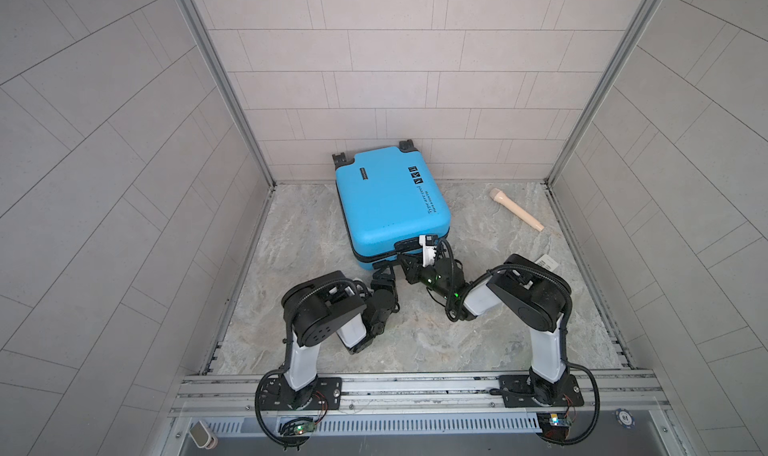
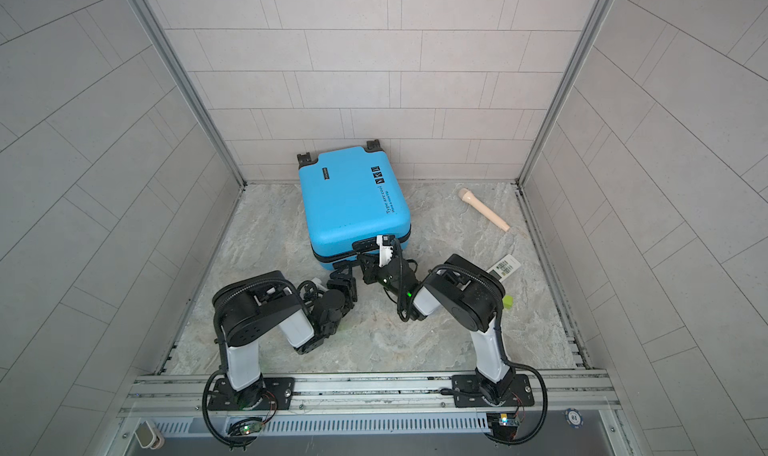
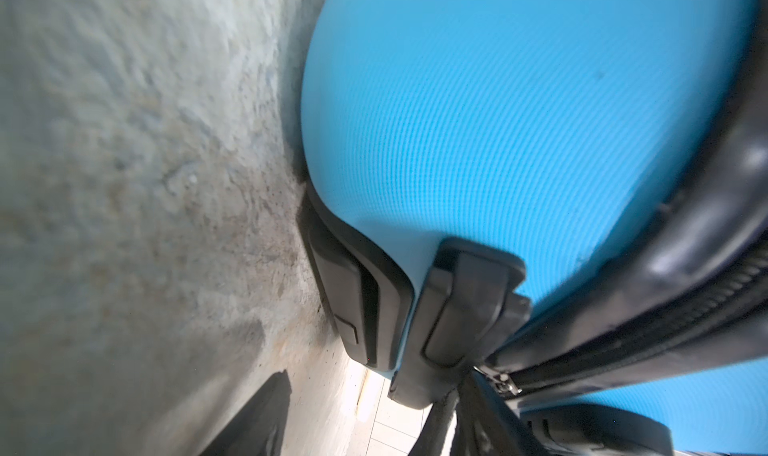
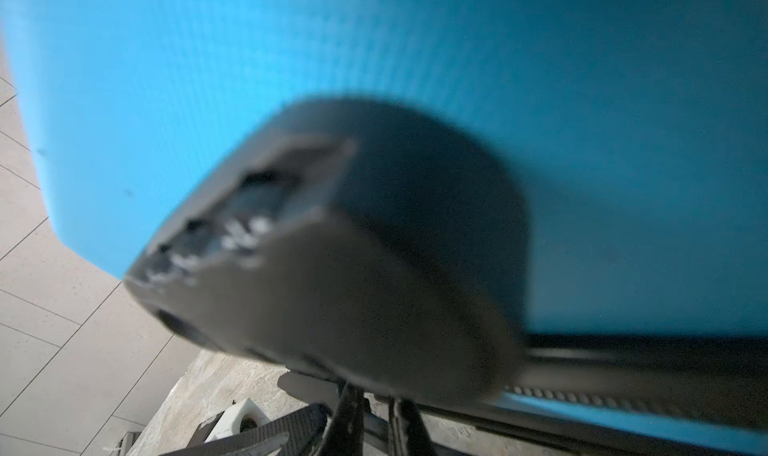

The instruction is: Pack the luggage

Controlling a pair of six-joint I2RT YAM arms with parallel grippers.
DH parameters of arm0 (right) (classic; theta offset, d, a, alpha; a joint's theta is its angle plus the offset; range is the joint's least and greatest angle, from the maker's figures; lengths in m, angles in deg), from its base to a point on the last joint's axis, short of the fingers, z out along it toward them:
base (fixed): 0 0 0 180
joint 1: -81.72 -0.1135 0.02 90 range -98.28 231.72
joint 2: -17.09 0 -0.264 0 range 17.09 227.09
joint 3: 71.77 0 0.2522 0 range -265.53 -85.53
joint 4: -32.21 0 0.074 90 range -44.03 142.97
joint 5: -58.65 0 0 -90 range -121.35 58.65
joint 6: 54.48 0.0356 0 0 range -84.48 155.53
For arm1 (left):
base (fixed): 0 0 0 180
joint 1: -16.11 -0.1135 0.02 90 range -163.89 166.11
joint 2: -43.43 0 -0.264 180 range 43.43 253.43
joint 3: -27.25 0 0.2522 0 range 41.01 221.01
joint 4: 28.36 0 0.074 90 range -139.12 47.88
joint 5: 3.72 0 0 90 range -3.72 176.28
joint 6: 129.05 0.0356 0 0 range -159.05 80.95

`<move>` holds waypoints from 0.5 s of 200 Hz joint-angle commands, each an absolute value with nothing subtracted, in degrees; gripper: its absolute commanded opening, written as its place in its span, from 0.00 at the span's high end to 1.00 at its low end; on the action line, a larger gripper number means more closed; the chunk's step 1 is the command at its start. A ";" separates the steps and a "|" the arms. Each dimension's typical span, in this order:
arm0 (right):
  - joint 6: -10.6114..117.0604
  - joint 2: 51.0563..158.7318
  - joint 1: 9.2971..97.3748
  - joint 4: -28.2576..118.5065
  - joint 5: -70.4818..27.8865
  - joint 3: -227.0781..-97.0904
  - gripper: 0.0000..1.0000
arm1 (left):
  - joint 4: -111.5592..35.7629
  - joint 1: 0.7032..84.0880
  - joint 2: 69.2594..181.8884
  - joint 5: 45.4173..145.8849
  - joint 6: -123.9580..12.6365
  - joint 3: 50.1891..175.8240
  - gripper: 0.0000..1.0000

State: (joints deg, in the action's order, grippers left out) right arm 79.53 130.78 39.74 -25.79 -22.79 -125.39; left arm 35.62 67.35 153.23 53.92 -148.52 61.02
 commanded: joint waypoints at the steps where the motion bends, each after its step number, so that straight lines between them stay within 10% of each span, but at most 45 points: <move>1: 80.17 131.79 39.01 -26.86 -24.18 -126.92 0.82 | 34.76 67.19 152.22 53.52 -148.68 60.22 0.32; 100: 83.75 134.38 38.21 -30.36 -28.10 -127.31 0.87 | 34.79 67.12 149.52 53.15 -148.72 56.91 0.32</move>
State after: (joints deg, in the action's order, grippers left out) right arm 82.09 132.33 38.58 -28.77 -26.42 -125.43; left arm 35.07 67.35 151.15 53.88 -148.52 58.70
